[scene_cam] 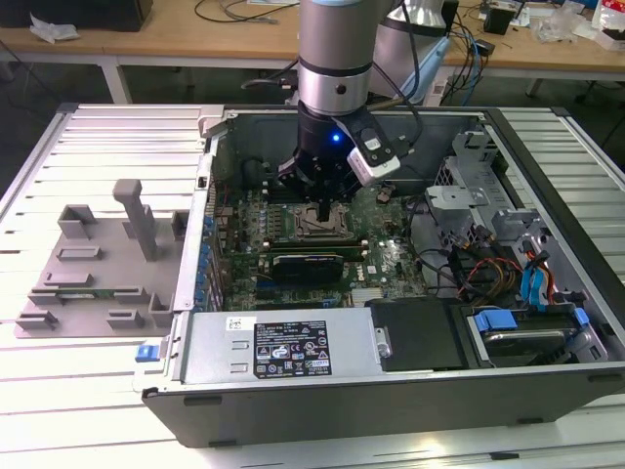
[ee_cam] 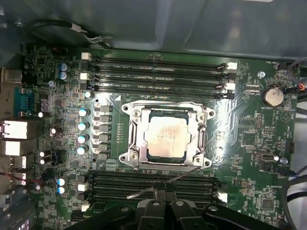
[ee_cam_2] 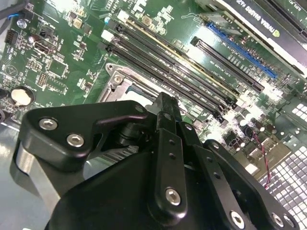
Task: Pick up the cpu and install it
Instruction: 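Install the second cpu locking lever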
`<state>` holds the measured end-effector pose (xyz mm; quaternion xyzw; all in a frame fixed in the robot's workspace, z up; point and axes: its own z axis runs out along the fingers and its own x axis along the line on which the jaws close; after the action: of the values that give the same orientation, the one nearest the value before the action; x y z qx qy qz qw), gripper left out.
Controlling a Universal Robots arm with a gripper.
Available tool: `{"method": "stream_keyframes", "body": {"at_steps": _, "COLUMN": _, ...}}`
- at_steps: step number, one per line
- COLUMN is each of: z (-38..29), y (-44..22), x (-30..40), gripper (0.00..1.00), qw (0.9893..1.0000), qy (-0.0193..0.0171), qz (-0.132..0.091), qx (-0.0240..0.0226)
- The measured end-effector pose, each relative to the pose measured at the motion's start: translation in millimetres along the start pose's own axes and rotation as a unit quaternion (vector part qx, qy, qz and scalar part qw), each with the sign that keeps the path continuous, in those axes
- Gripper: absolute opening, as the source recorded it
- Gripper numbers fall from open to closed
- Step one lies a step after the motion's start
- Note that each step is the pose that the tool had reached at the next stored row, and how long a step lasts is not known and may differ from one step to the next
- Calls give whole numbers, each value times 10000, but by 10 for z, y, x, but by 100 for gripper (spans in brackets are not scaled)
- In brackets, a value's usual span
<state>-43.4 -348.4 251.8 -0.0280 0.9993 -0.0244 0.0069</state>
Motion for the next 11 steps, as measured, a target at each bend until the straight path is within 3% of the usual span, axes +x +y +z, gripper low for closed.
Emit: {"method": "stream_keyframes", "body": {"at_steps": 11, "z": 58, "y": 3, "x": 2, "gripper": 11, "qw": 10000, "qy": 0, "qz": 0, "qx": -1}}
